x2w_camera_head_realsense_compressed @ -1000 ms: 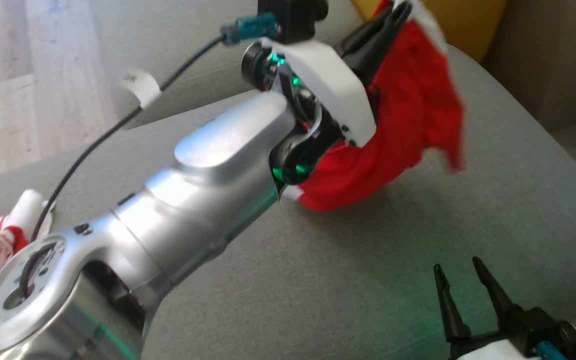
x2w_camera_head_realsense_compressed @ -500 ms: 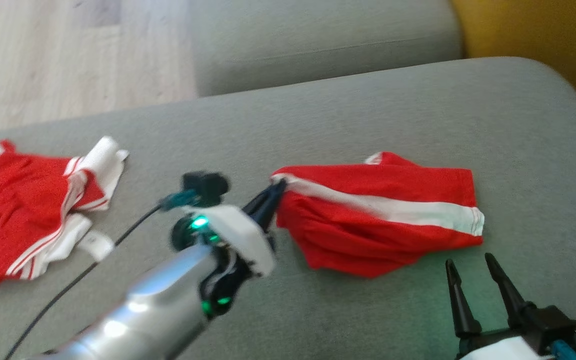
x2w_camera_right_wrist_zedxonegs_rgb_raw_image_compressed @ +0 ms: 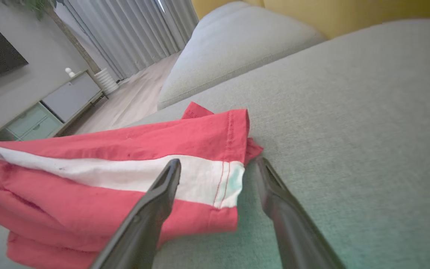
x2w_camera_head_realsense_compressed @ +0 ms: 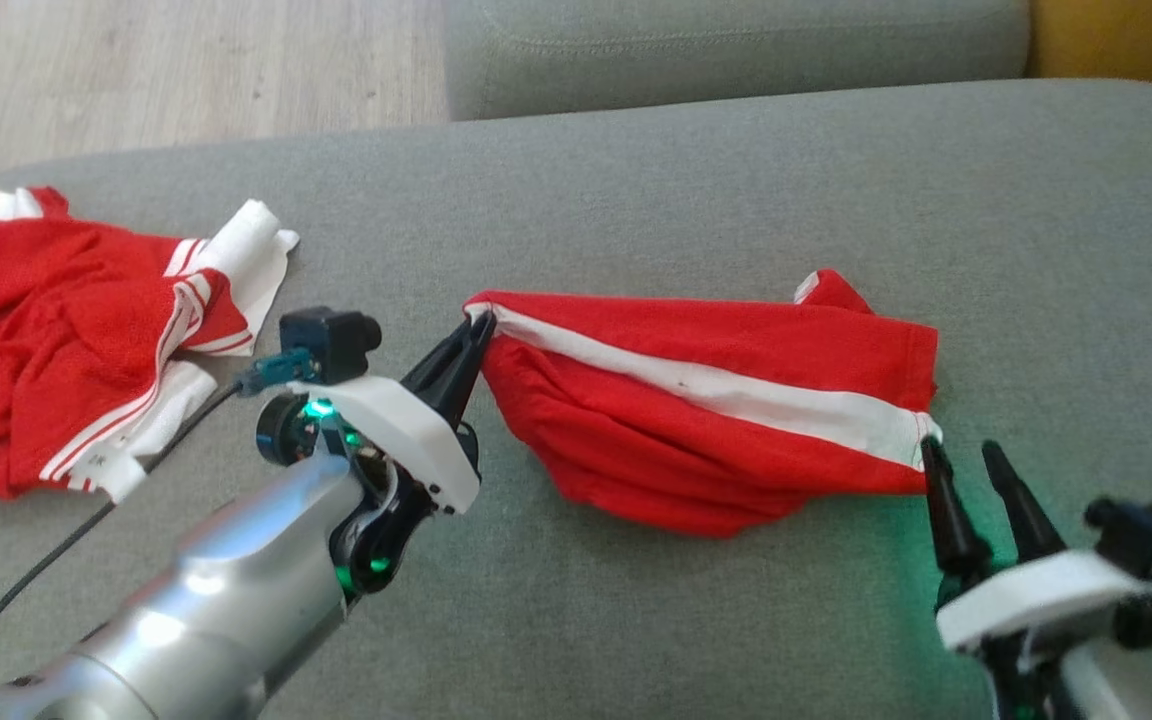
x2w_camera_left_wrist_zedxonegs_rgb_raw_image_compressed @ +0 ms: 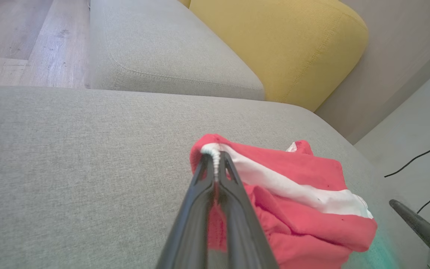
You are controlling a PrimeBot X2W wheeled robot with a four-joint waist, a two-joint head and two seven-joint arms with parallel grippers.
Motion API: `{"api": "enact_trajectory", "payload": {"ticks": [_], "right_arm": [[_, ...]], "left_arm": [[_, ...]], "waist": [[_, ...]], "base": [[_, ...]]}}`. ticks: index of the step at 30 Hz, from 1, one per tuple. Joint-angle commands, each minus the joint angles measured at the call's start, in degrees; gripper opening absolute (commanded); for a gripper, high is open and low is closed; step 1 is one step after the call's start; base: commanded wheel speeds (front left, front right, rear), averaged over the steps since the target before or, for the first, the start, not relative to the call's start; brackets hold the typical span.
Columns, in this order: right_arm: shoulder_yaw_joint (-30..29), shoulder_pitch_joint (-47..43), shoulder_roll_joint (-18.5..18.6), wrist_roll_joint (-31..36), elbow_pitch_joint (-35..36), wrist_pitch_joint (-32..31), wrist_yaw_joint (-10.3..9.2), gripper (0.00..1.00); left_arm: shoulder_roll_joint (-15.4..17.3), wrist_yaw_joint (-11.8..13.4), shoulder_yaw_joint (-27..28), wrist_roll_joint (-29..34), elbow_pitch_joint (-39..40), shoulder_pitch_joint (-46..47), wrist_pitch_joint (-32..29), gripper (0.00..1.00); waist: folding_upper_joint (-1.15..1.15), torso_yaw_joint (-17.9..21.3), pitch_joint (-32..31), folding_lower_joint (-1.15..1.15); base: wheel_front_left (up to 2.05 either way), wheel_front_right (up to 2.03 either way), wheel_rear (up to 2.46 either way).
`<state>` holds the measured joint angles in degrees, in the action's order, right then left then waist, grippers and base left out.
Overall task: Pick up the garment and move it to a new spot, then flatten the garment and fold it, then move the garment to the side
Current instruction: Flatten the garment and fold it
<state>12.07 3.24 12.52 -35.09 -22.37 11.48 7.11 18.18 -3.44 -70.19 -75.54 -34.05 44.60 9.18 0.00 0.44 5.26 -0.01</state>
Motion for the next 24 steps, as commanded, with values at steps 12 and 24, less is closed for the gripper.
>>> {"api": "enact_trajectory", "payload": {"ticks": [12, 24], "right_arm": [[10.8, 7.2, 9.0, -21.5, -1.2, -6.9, 0.37, 1.00], [18.7, 10.6, 11.5, -28.5, -2.9, -2.5, 0.37, 0.00]], "left_arm": [[0.3, 1.1, 3.0, 0.7, 0.2, 4.8, 1.3, 0.00], [-0.7, 0.7, 2.9, 0.9, -1.2, 5.1, 1.6, 0.00]], "waist": [[0.00, -1.3, 1.7, 0.01], [0.00, -1.5, 1.8, 0.01]], "base": [[0.00, 0.00, 0.00], [0.00, 0.00, 0.00]]}}
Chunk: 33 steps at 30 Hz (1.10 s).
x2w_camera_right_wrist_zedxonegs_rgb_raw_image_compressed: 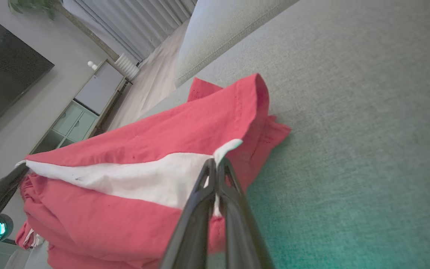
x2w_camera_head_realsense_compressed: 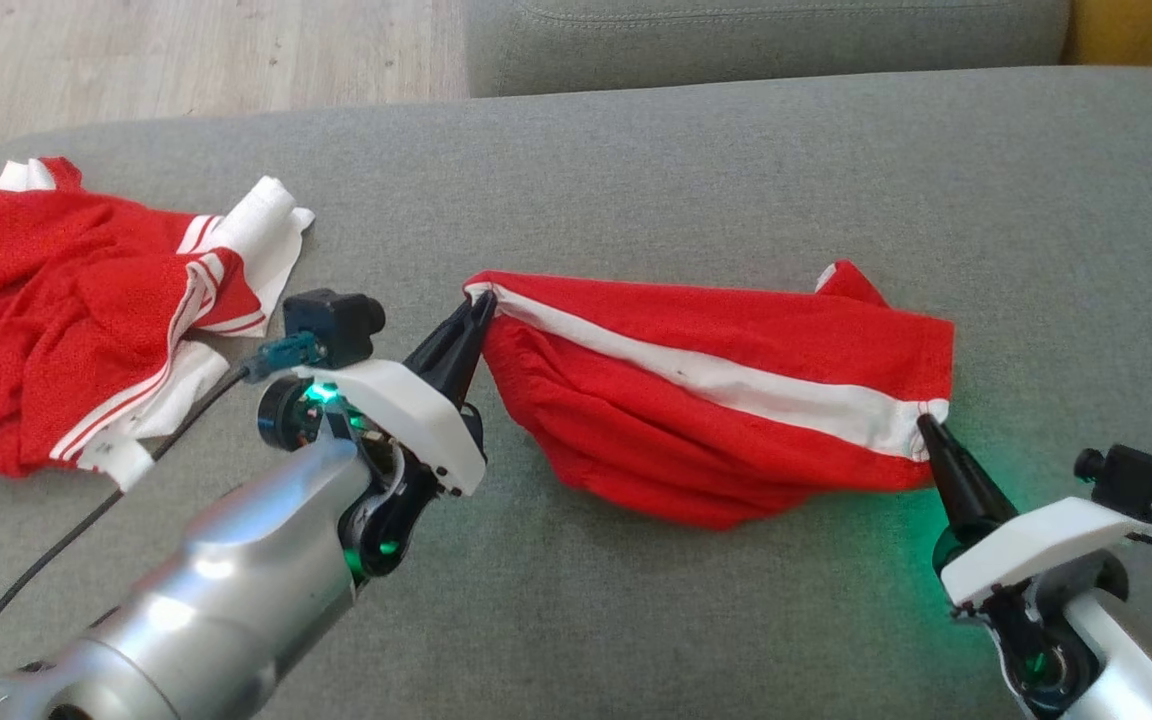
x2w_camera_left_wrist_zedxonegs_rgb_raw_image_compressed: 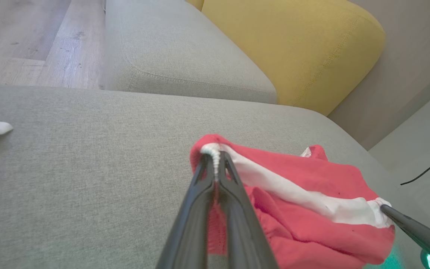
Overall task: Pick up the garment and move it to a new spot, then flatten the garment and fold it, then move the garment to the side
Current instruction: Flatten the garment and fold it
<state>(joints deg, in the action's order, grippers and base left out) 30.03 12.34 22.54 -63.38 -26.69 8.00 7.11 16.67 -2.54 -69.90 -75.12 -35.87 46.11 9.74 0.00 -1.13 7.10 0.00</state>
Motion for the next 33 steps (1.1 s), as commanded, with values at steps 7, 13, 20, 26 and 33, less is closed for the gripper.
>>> {"api": "enact_trajectory", "payload": {"ticks": [7, 13, 20, 26, 33], "right_arm": [[-0.6, 5.4, 5.7, -0.7, 5.8, 6.3, 0.37, 0.00], [-8.3, 14.5, 13.5, 3.2, 14.1, 6.9, 0.37, 0.00], [-11.0, 33.4, 19.1, 4.0, 13.1, 5.8, 0.37, 0.00], [-9.8, 49.1, 22.1, 3.3, 10.9, 6.7, 0.37, 0.00], [-12.1, 47.1, 23.8, 0.5, 14.3, 7.0, 0.37, 0.00]], "left_arm": [[1.7, -0.7, 3.6, 1.3, 1.3, 4.6, 2.6, 0.00], [3.9, -0.4, 5.2, 6.3, 5.5, 11.9, 4.1, 0.00], [1.2, 0.6, 8.3, 15.2, 3.8, 29.4, 4.9, 0.00], [-4.1, 2.3, 18.9, 25.8, 1.2, 40.5, 5.2, 0.00], [-6.2, -0.4, 28.6, 33.4, 5.3, 31.3, 5.2, 0.00]], "waist": [[0.00, 0.6, -0.4, 0.00], [0.00, 1.3, 2.1, 0.00], [0.00, 0.9, 9.0, 0.00], [0.00, 0.9, 14.1, 0.00], [0.00, 1.1, 14.7, 0.00]], "base": [[0.00, 0.00, 0.00], [0.00, 0.00, 0.00], [0.00, 0.00, 0.00], [0.00, 0.00, 0.00], [0.00, 0.00, 0.00]]}}
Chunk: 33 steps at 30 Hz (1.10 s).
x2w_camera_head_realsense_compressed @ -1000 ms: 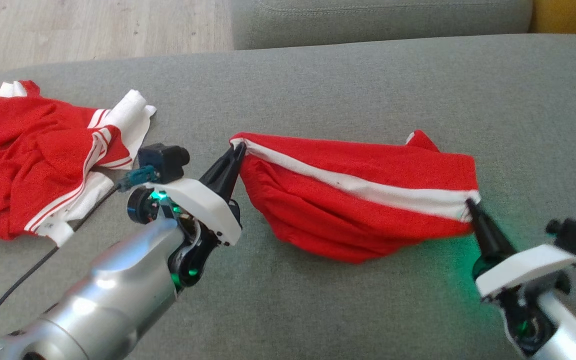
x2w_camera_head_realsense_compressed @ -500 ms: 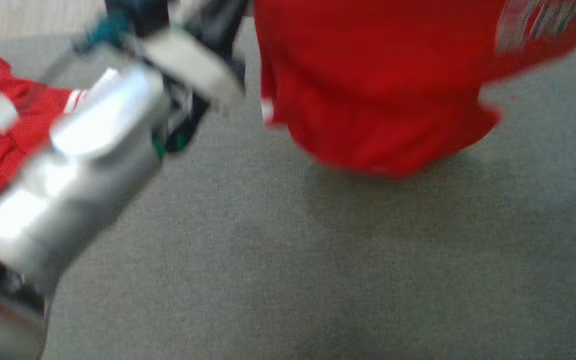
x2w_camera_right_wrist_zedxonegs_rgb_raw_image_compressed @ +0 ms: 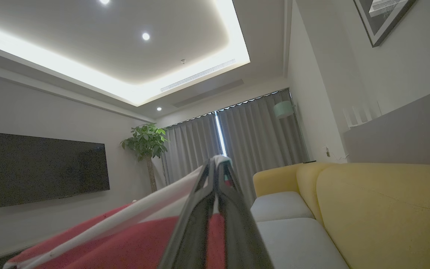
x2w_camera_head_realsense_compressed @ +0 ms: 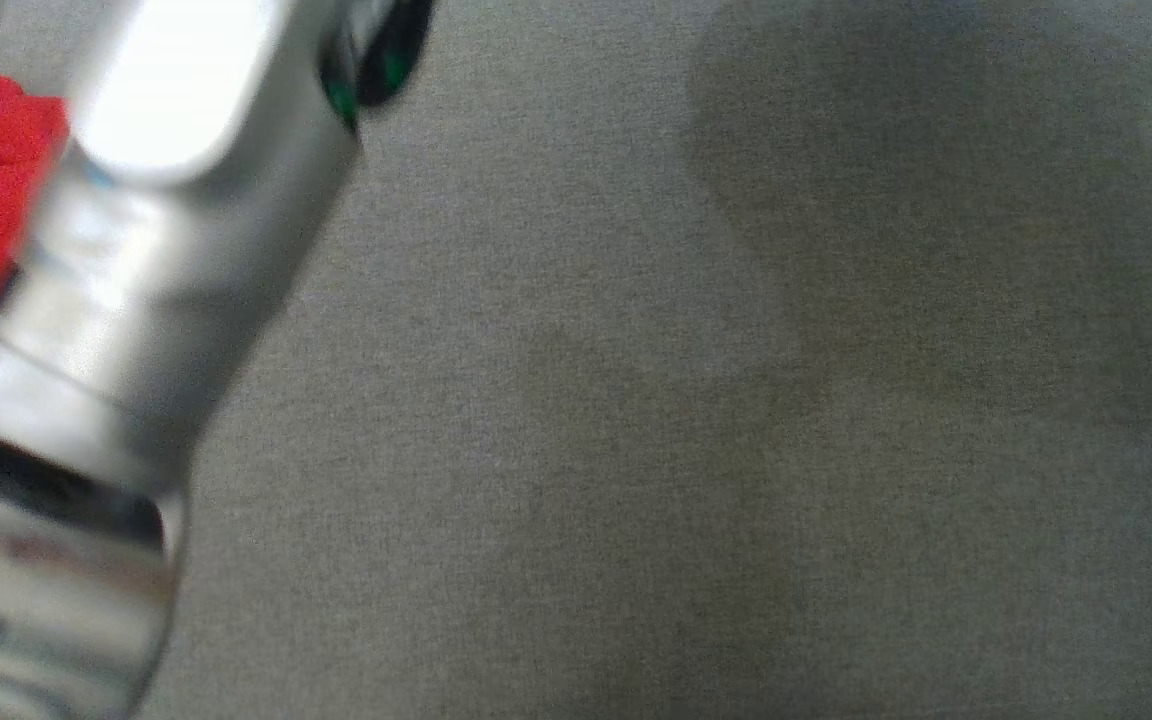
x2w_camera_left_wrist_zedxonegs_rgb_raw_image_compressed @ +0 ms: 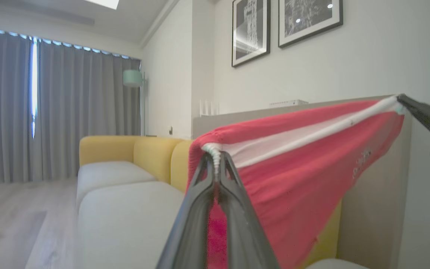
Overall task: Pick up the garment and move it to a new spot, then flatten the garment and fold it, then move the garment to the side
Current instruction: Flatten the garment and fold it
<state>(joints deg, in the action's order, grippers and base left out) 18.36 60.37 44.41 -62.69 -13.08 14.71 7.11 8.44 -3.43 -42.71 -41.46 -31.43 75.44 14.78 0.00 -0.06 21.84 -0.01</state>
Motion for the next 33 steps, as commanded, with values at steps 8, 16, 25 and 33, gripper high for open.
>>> {"api": "enact_trajectory", "payload": {"ticks": [8, 16, 25, 33], "right_arm": [[-1.7, -22.9, 1.6, -1.5, 5.3, 0.3, 0.37, 0.00], [-6.3, -47.2, 0.7, -3.0, 7.7, 0.3, 0.37, 0.00], [-9.9, -68.9, 2.4, -4.8, 11.0, 0.3, 0.37, 0.00], [-17.1, -77.2, 1.8, -0.6, 15.9, 0.3, 0.37, 0.00]], "left_arm": [[1.9, -2.8, 4.3, 8.9, 3.5, -20.4, 0.2, 0.00], [0.4, -3.6, 3.3, 16.1, 7.4, -44.8, 0.2, 0.00], [0.0, -2.3, 2.6, 21.1, 9.1, -62.7, 0.2, 0.00], [0.3, -0.4, 4.1, 20.5, 14.6, -70.4, 0.2, 0.00]], "waist": [[0.00, 0.7, -2.2, 0.01], [0.00, 0.4, -8.2, 0.01], [0.00, 1.3, -15.5, 0.01], [0.00, 0.4, -16.7, 0.01]], "base": [[0.00, 0.00, 0.00], [0.00, 0.00, 0.00], [0.00, 0.00, 0.00], [0.00, 0.00, 0.00]]}}
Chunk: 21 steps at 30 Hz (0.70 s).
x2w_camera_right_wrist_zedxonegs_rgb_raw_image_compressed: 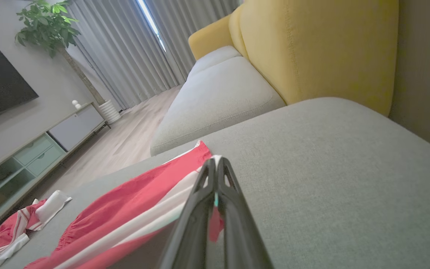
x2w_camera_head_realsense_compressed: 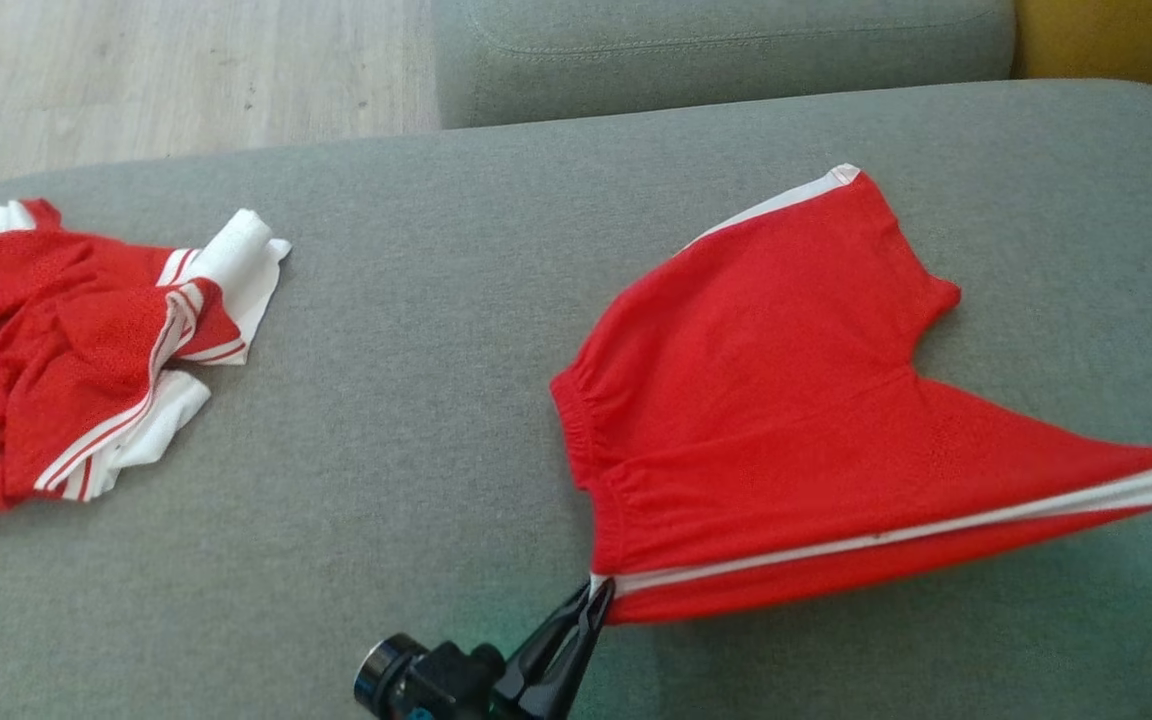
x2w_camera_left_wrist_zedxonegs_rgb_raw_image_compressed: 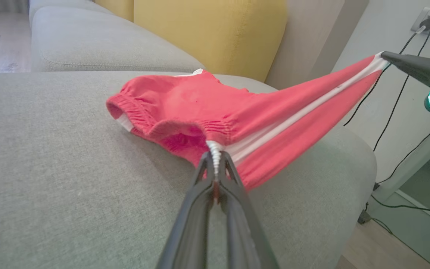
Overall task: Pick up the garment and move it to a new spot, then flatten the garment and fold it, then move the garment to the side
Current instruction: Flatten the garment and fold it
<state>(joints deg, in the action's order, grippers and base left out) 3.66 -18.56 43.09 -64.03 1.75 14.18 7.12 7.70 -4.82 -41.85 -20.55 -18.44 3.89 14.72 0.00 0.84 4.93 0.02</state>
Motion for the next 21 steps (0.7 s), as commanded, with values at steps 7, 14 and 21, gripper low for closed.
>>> {"api": "enact_trajectory", "payload": {"ticks": [7, 14, 21], "right_arm": [[-2.7, 8.0, 2.4, 6.3, -0.2, -1.5, 0.36, 0.00], [-1.2, 21.6, 3.5, 8.9, -5.9, -8.5, 0.36, 0.00], [4.9, 34.9, 6.4, 10.0, -11.2, -14.5, 0.36, 0.00]], "left_arm": [[-1.3, 0.8, 3.1, -1.2, 3.0, 5.4, -1.1, 0.00], [-4.2, 0.2, 2.5, -3.8, 0.2, 15.7, -3.1, 0.00], [-4.8, 0.8, 0.4, -9.8, -3.5, 24.3, -3.6, 0.00]], "waist": [[0.00, -3.7, 2.9, -0.02], [0.00, -7.9, 8.6, -0.02], [0.00, -10.9, 12.5, -0.02]], "base": [[0.00, 0.00, 0.00], [0.00, 0.00, 0.00], [0.00, 0.00, 0.00]]}}
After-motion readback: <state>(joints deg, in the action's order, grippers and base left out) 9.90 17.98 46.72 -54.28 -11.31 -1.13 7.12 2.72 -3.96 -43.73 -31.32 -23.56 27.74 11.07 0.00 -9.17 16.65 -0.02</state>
